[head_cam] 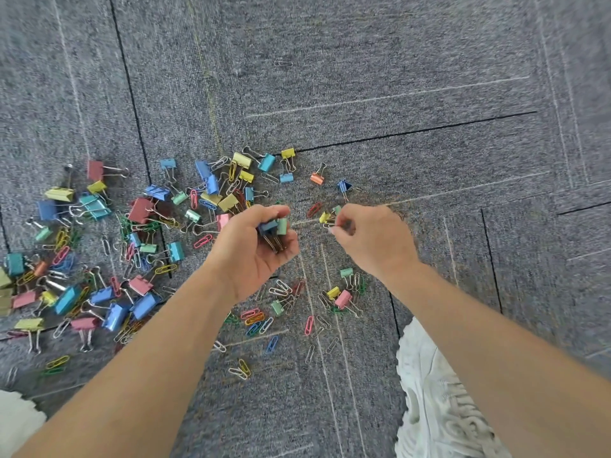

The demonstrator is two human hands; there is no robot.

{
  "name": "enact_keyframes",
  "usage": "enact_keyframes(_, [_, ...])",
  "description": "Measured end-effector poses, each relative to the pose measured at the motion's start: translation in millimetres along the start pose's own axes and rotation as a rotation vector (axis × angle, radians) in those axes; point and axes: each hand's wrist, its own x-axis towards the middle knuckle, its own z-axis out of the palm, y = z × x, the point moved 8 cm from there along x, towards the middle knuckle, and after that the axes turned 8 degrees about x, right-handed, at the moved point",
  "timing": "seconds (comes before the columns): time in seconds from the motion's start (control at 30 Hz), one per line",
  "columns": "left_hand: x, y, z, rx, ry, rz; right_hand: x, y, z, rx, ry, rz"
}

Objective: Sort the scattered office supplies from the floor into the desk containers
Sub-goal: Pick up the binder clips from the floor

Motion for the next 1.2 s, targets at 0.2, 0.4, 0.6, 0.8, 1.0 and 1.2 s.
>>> enact_keyframes(0.2, [5,1,-7,0.008,0.018,0.010,-9,13,14,0.123,-0.104,-0.030])
enact_keyframes(0.4, [9,-1,-5,0.087,0.029,0.033,-3,19,-2,0.182,0.091,-0.011])
enact_keyframes(0.6, [8,-6,3,0.136,0.030,0.001,7,10,4,0.126,0.078,0.075])
enact_keyframes(0.8, [8,-10,7,0.138,0.042,-0.014,20,21,12,0.286,-0.015,0.253])
enact_keyframes(1.0, [4,-11,15,0.203,0.050,0.005,14,17,9,0.655,-0.124,0.255])
enact_keyframes(1.2, [4,-13,15,0.248,0.077,-0.026,0,11,10,1.369,-0.300,0.278])
